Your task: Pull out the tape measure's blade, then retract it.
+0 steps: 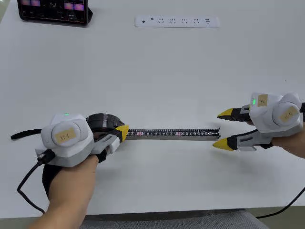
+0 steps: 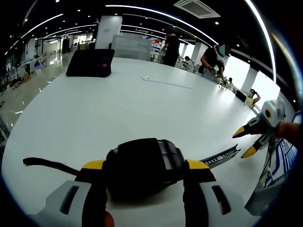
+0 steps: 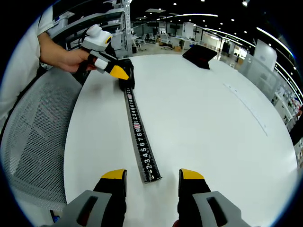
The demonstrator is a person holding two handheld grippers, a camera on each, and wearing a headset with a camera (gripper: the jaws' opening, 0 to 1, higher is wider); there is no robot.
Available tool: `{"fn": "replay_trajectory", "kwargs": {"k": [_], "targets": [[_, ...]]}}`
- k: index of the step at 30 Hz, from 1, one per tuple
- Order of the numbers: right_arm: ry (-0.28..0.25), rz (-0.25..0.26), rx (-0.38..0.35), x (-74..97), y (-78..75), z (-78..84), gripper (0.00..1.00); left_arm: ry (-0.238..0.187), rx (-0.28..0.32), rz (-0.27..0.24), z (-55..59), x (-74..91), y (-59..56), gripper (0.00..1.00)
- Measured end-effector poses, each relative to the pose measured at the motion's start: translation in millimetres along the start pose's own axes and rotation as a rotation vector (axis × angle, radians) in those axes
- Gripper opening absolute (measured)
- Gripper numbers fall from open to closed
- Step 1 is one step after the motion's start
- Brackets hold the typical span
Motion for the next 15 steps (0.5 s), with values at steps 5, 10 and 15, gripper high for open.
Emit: {"fn": "replay_trajectory", "kwargs": {"k": [5, 10, 15], "targets": [[0.015, -0.025, 0.027, -2.6, 0.2, 0.1, 0.28, 0.000, 0.001, 0.000, 0.1, 0.2, -0.1, 0.61], [0.026, -0.036, 0.046, -5.6, -2.2, 1.1, 0.25, 0.002, 0.002, 0.000, 0.2, 0.3, -0.1, 0.61], [0.034, -0.049, 0.063, -7.5, -3.0, 1.4, 0.20, 0.003, 0.003, 0.000, 0.3, 0.1, 0.2, 0.61]]}}
Point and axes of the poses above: the centre of the closed fingertips' face, and the gripper's own axes: x roughly backward along the fingers, y roughly to its left, z roughly out of its underside, the point moved 8 cm from there along x, roughly backward along the fingers, and after that the axes turned 2 degrees about z, right-handed, at the moved point
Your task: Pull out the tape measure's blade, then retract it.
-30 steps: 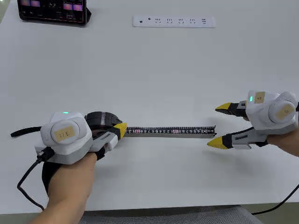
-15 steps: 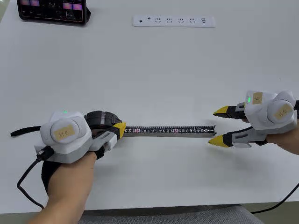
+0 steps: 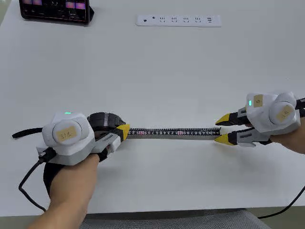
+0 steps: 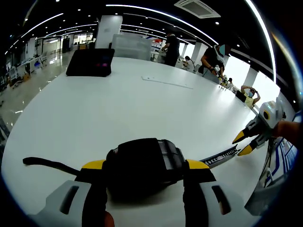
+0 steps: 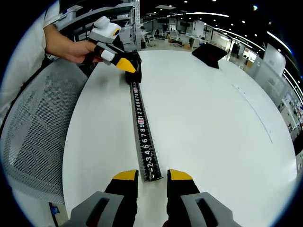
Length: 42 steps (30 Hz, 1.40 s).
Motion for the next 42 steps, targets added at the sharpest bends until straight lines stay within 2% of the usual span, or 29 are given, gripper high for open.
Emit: {"fn": "replay_trajectory", "kwargs": {"k": [20, 31, 42], "targets": [[0.031, -0.018, 0.073, -3.8, 0.3, -0.5, 0.12, 0.008, 0.012, -0.002, -0.5, -0.5, -0.1, 0.61], [0.083, -0.035, 0.141, -4.8, 0.0, -3.8, 0.11, 0.012, 0.013, -0.005, -0.4, -0.7, 0.1, 0.61], [0.103, -0.043, 0.146, -4.7, -0.9, -4.3, 0.10, 0.020, 0.007, -0.005, -0.7, -0.6, -0.3, 0.60]]}}
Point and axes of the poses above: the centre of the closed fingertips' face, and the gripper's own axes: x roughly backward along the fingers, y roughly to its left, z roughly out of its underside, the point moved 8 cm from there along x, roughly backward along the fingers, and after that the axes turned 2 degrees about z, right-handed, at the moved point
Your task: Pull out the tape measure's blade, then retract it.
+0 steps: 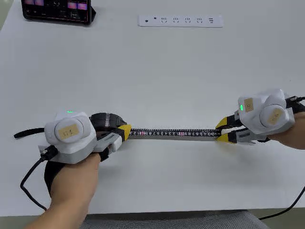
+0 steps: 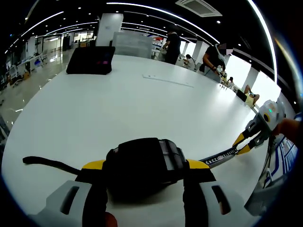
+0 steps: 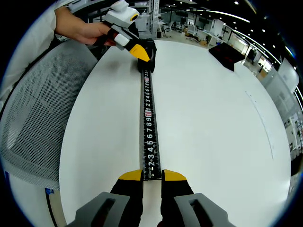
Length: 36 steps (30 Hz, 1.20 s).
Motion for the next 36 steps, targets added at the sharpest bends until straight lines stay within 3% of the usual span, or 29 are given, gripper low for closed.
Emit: {"fn": "replay_trajectory", "kwargs": {"k": [16, 36], "targets": [[0.004, 0.004, 0.001, 0.7, -0.1, -0.5, 0.09, 0.010, -0.002, 0.001, -0.1, -1.0, 0.5, 0.59], [-0.043, -0.011, 0.002, -10.4, -5.9, -24.4, 0.10, 0.005, 0.037, 0.024, 0.5, -0.4, 3.2, 0.59]]}}
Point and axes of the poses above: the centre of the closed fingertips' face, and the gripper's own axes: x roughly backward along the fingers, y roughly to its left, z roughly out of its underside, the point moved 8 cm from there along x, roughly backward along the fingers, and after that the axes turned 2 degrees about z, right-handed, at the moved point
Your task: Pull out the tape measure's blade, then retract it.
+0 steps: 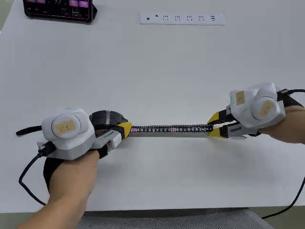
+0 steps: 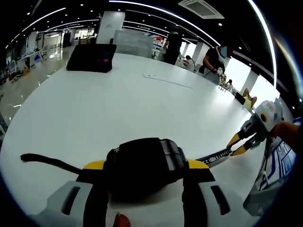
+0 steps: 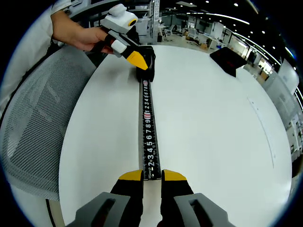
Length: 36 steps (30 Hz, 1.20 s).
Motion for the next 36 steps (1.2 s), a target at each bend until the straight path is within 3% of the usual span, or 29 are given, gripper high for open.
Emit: {"fn": "replay_trajectory", "kwargs": {"k": [36], "targets": [[-0.064, -0.040, -0.003, -27.1, -2.0, -38.2, 0.10, -0.006, 0.023, 0.028, -0.7, 1.9, 2.7, 0.58]]}}
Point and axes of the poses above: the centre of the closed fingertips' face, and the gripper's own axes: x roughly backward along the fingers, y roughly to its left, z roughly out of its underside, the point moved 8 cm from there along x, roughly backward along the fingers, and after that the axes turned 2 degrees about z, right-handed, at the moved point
